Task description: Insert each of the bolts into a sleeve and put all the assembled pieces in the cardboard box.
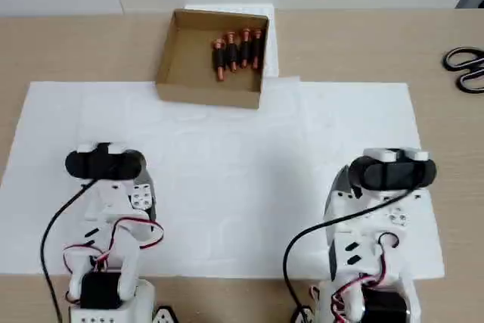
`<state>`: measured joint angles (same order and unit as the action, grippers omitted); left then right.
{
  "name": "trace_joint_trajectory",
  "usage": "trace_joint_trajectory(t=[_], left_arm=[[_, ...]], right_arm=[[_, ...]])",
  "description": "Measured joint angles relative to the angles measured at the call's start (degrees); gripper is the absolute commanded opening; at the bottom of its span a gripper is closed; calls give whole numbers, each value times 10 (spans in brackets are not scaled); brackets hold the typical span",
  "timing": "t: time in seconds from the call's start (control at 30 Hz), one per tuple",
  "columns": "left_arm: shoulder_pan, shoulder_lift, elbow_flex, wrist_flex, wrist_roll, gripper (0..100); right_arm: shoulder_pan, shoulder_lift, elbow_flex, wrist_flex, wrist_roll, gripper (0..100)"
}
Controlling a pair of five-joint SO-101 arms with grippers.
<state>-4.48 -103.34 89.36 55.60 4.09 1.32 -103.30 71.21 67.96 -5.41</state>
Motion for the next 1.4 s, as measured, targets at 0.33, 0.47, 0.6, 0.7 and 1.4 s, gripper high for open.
trace_joint_trajectory(t=[0.33,0.47,0.6,0.7,1.4], left_arm=[[-18,0,64,-1,-2,6],[-18,0,64,-1,0,6],[-18,0,64,-1,0,6],[-18,0,64,-1,0,6],[-18,0,64,-1,0,6]], right_arm=[[0,0,140,0,0,5],[0,0,199,0,0,6],[0,0,211,0,0,6],[0,0,211,0,0,5],[0,0,211,0,0,5]])
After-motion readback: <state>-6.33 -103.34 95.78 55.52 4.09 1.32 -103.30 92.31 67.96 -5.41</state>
